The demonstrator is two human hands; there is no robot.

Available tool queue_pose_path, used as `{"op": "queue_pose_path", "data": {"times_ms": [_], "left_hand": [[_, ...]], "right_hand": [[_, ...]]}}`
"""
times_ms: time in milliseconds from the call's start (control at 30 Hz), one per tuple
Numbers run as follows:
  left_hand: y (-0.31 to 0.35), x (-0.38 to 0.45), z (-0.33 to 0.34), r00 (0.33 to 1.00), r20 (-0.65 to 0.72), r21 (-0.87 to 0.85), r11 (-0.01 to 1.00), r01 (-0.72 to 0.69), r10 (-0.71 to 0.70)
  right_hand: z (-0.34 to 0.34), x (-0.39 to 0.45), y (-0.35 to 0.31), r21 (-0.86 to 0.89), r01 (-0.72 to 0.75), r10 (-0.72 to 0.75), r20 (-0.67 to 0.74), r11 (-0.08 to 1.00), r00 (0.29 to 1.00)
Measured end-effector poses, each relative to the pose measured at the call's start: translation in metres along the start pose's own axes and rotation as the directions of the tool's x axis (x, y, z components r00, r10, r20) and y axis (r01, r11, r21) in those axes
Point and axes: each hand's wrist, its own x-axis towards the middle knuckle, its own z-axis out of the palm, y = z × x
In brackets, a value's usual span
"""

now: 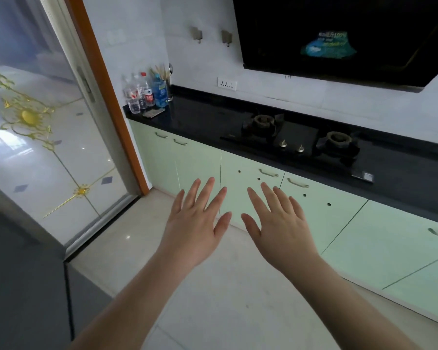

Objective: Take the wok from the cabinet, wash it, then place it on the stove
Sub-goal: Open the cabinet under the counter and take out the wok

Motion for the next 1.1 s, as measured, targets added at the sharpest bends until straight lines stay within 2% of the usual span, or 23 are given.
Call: {"op": "queue_pose_path", "data": {"times_ms": [167,433,767,867,1100], "left_hand": [[-0.022,0.034,0.022,0.998,0.018,0.000,0.999,-0.053,0.053],[-0.031,0.113,0.058,0.996,0.058,-0.005,0.998,-0.069,0.069],[-0.044,0.190,0.091,0.986,0.168,0.053,0.999,0.012,-0.021],[-0.052,0.200,0.096,0.982,0.190,0.055,0.999,0.003,-0.013],[-0.102,0.219,0.112,0.973,0.181,0.117,0.986,0.121,-0.141]], "right_hand": [[0.014,0.033,0.005,0.004,-0.097,0.096,0.035,0.995,0.995],[0.046,0.095,0.041,-0.006,-0.106,0.106,0.104,0.994,0.989],[0.090,0.194,0.071,0.038,0.053,-0.059,0.162,0.998,0.985],[0.098,0.218,0.064,0.038,0.123,-0.128,0.175,0.992,0.976],[0.120,0.264,0.024,0.055,0.203,-0.210,0.198,0.978,0.957]]}}
